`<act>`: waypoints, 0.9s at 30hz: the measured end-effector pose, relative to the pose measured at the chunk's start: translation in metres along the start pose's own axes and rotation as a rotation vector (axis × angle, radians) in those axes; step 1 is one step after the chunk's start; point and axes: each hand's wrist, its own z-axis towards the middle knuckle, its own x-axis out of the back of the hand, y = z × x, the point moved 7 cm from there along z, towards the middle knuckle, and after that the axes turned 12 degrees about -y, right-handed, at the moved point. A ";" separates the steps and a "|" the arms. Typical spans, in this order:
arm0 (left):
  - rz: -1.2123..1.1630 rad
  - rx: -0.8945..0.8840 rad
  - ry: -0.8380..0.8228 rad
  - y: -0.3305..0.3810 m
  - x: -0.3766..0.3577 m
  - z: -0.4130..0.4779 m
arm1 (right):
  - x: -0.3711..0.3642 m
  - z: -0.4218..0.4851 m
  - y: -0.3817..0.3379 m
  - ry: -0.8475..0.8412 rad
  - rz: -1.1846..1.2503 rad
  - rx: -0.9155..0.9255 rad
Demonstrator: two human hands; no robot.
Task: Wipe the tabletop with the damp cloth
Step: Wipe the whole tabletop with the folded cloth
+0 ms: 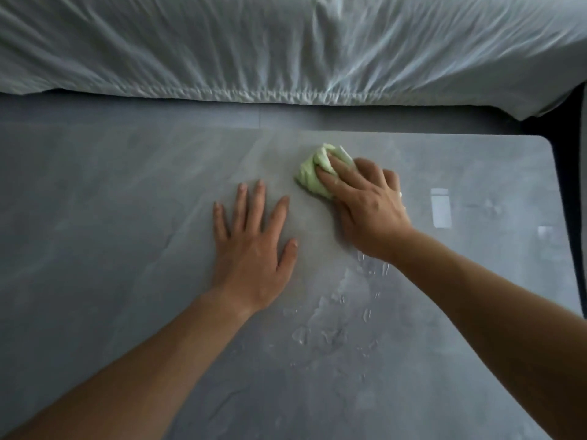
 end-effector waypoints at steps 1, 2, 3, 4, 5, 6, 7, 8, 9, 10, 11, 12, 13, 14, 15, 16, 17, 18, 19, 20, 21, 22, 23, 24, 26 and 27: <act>0.008 -0.006 -0.007 0.000 -0.001 0.000 | 0.003 0.002 0.005 0.003 -0.005 -0.001; 0.021 -0.012 -0.013 0.000 -0.002 0.000 | 0.006 0.012 0.009 0.007 0.004 -0.040; 0.026 -0.018 -0.015 0.001 -0.002 -0.001 | 0.008 0.025 0.011 0.017 0.018 -0.100; 0.016 -0.024 -0.011 0.002 -0.002 -0.001 | 0.010 0.037 0.008 0.022 0.031 -0.154; -0.003 -0.027 -0.004 0.002 -0.002 -0.001 | 0.009 0.047 0.001 0.033 0.036 -0.182; -0.024 -0.028 0.001 0.001 -0.001 0.000 | 0.008 0.052 -0.010 0.046 0.033 -0.171; -0.041 -0.029 0.001 0.000 -0.001 -0.001 | 0.004 0.050 -0.020 0.052 0.024 -0.122; -0.047 -0.034 0.001 -0.001 -0.001 -0.001 | 0.001 0.043 -0.028 0.045 0.004 -0.050; -0.037 -0.041 0.001 -0.002 -0.002 -0.001 | -0.003 0.032 -0.033 0.030 -0.023 0.033; -0.017 -0.047 -0.001 -0.002 -0.002 -0.002 | -0.006 0.020 -0.034 0.003 -0.046 0.104; 0.005 -0.051 -0.005 -0.002 -0.002 -0.003 | -0.005 0.015 -0.030 -0.017 -0.064 0.138; 0.019 -0.052 -0.006 -0.002 -0.003 -0.003 | -0.002 0.017 -0.022 -0.023 -0.069 0.123; 0.024 -0.051 -0.005 -0.002 -0.003 -0.003 | 0.002 0.025 -0.014 -0.015 -0.056 0.065; 0.026 -0.052 -0.004 -0.001 -0.003 -0.003 | 0.005 0.037 -0.007 -0.002 -0.035 -0.021; 0.031 -0.053 -0.004 -0.001 -0.003 -0.003 | 0.007 0.045 -0.005 0.005 -0.013 -0.104; 0.037 -0.053 -0.003 -0.001 -0.003 -0.003 | 0.007 0.050 -0.009 0.024 -0.002 -0.156; 0.040 -0.051 0.001 -0.001 -0.003 -0.004 | 0.004 0.048 -0.017 0.047 -0.006 -0.153; 0.038 -0.049 0.005 -0.001 -0.003 -0.004 | 0.001 0.040 -0.028 0.066 -0.012 -0.101; 0.031 -0.050 0.010 -0.001 -0.002 -0.005 | -0.003 0.028 -0.037 0.069 -0.027 -0.025; 0.021 -0.053 0.014 -0.001 -0.002 -0.007 | -0.007 0.013 -0.041 0.053 -0.041 0.057; 0.012 -0.057 0.017 -0.001 -0.003 -0.009 | -0.010 0.001 -0.039 0.018 -0.055 0.118; 0.011 -0.057 0.020 -0.001 -0.004 -0.010 | -0.009 -0.006 -0.032 -0.006 -0.076 0.143; 0.016 -0.055 0.019 -0.001 -0.004 -0.012 | -0.005 -0.006 -0.017 -0.011 -0.083 0.115; 0.021 -0.053 0.014 0.000 -0.006 -0.013 | 0.002 -0.003 -0.001 0.000 -0.070 0.039; 0.025 -0.047 0.002 0.000 -0.007 -0.014 | 0.013 0.003 0.024 0.019 0.009 -0.144; 0.023 -0.046 0.001 0.000 -0.007 -0.014 | 0.013 0.001 0.025 0.036 0.035 -0.196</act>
